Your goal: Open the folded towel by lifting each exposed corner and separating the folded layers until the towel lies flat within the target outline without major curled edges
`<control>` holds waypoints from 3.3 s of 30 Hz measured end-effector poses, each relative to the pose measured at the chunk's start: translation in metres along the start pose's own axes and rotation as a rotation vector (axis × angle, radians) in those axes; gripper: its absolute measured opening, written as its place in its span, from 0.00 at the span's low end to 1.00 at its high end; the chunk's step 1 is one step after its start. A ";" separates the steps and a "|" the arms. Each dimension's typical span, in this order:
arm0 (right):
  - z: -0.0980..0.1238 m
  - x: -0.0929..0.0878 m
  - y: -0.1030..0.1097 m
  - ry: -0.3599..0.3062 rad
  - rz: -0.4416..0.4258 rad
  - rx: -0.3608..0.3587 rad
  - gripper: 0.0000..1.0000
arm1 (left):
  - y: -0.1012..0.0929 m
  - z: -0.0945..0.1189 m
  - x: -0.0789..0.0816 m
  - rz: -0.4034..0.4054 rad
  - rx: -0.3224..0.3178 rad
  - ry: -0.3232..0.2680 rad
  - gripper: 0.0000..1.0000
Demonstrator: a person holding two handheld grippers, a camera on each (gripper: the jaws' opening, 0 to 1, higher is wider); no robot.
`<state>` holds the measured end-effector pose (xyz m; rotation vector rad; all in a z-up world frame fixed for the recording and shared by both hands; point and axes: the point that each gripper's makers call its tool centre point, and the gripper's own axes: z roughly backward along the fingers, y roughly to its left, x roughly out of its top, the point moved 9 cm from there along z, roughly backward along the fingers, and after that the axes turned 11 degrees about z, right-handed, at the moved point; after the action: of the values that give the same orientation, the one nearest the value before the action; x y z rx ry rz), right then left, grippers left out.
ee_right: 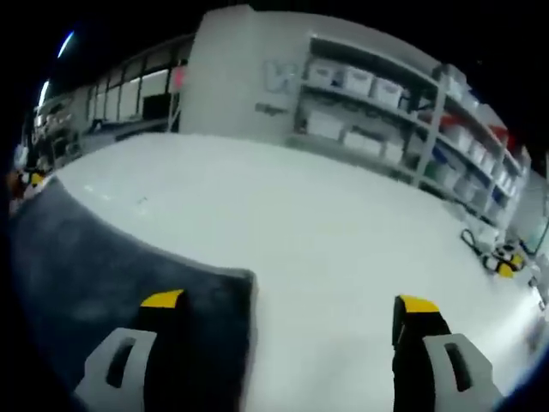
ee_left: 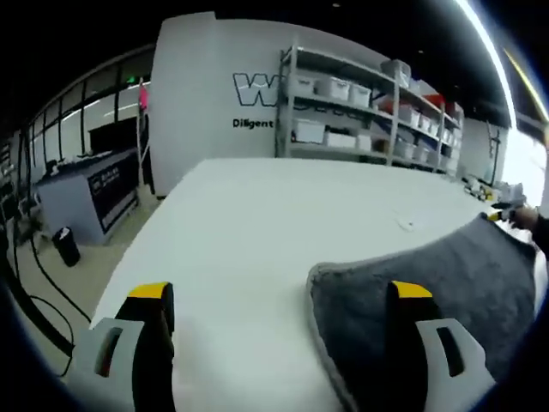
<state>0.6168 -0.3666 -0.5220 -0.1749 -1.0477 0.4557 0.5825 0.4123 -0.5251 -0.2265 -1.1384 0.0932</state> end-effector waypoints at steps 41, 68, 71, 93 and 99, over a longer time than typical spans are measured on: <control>0.128 0.008 0.025 -0.242 -0.034 -0.030 1.00 | -0.053 0.128 -0.008 -0.103 -0.079 -0.144 1.00; 0.196 -0.036 0.045 -0.307 -0.067 -0.001 1.00 | -0.097 0.201 -0.051 -0.128 -0.145 -0.159 1.00; 0.205 -0.036 0.051 -0.318 -0.068 0.001 1.00 | -0.100 0.205 -0.059 -0.119 -0.152 -0.151 1.00; 0.250 -0.067 0.092 -0.352 -0.048 0.006 1.00 | -0.137 0.254 -0.091 -0.145 -0.213 -0.157 1.00; 0.262 -0.075 0.100 -0.342 -0.025 0.008 1.00 | -0.135 0.262 -0.097 -0.141 -0.212 -0.158 1.00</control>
<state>0.3311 -0.3294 -0.4866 -0.0770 -1.3812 0.4770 0.2990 0.2966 -0.4762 -0.3302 -1.3192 -0.1376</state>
